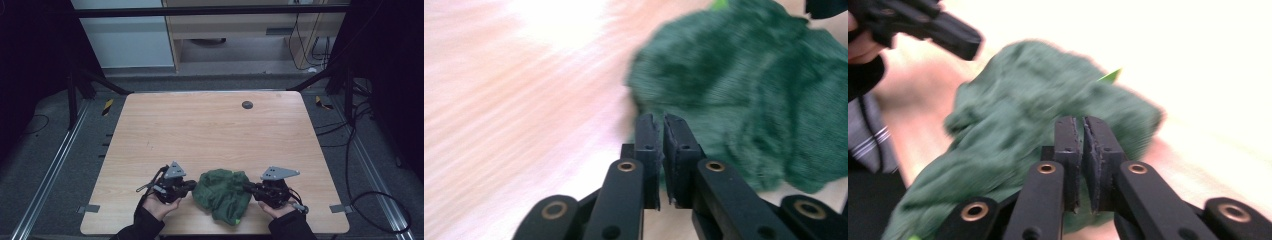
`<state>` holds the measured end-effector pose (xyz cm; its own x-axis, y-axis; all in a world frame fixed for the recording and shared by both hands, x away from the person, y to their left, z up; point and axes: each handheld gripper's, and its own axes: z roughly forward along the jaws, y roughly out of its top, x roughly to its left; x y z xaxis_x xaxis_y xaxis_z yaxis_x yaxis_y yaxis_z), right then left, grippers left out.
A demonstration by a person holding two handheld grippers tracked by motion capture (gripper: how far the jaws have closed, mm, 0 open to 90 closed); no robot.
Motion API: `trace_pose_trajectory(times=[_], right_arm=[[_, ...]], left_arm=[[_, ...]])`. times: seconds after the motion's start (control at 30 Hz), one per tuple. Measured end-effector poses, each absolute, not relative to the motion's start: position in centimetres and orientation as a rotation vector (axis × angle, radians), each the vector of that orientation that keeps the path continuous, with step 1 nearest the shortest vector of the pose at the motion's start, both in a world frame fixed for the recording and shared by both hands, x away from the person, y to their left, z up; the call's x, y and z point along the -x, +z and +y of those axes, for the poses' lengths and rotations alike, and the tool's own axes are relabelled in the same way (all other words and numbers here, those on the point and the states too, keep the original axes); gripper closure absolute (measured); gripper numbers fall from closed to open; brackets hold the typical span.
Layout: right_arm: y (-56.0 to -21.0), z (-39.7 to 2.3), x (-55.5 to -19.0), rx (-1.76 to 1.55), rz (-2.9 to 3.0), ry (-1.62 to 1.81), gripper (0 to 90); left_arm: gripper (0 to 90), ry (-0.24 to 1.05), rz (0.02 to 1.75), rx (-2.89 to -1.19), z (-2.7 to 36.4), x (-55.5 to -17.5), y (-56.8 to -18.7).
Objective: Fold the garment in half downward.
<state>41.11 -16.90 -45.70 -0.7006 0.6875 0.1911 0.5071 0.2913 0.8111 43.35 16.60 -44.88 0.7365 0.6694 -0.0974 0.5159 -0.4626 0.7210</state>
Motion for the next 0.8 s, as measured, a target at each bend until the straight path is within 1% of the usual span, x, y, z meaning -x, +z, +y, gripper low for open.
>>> trace_pose_trajectory(times=[0.1, 0.13, 0.27, 0.3, 0.33, 0.37, 0.43, 0.5, 0.53, 0.57, 0.77, 0.8], right_arm=[[-45.6, -17.4, -41.5, -1.132, 2.313, 1.363, 80.5], [-45.7, -18.0, -41.9, -1.154, 2.275, 1.338, 76.3], [-46.1, -19.2, -42.4, -1.202, 2.224, 1.278, 69.9], [-46.1, -19.2, -42.4, -1.202, 2.224, 1.278, 69.9], [-46.3, -19.8, -42.6, -1.225, 2.201, 1.242, 66.7], [-46.3, -19.8, -42.6, -1.225, 2.201, 1.242, 66.7], [-46.5, -20.7, -42.8, -1.253, 2.172, 1.21, 61.5], [-46.5, -20.9, -42.8, -1.262, 2.167, 1.201, 59.7], [-46.7, -21.5, -43.0, -1.276, 2.139, 1.175, 55.6], [-46.8, -21.7, -43.0, -1.283, 2.132, 1.165, 53.8], [-47.4, -23.1, -43.3, -1.337, 2.082, 1.113, 46.2], [-47.4, -23.1, -43.3, -1.337, 2.082, 1.113, 46.2]], left_arm=[[78.9, 0.288, 0.92, -2.146, 17.6, -43.6, -44.6], [76.8, 0.32, 0.952, -2.125, 18.6, -43.9, -44.5], [65.1, 0.365, 1.007, -2.079, 20.3, -44.3, -44.5], [61.9, 0.365, 1.007, -2.079, 20.3, -44.3, -44.5], [59.1, 0.385, 1.02, -2.07, 20.9, -44.4, -44.6], [57.0, 0.385, 1.02, -2.07, 20.9, -44.4, -44.6], [52.5, 0.408, 1.038, -2.066, 21.5, -44.5, -45.0], [49.5, 0.416, 1.043, -2.069, 21.8, -44.4, -45.2], [47.6, 0.423, 1.052, -2.072, 22.3, -44.4, -45.4], [46.2, 0.422, 1.061, -2.066, 22.6, -44.3, -45.5], [38.9, 0.46, 1.108, -2.038, 24.9, -44.2, -45.7], [37.9, 0.46, 1.108, -2.038, 24.9, -44.2, -45.7]])
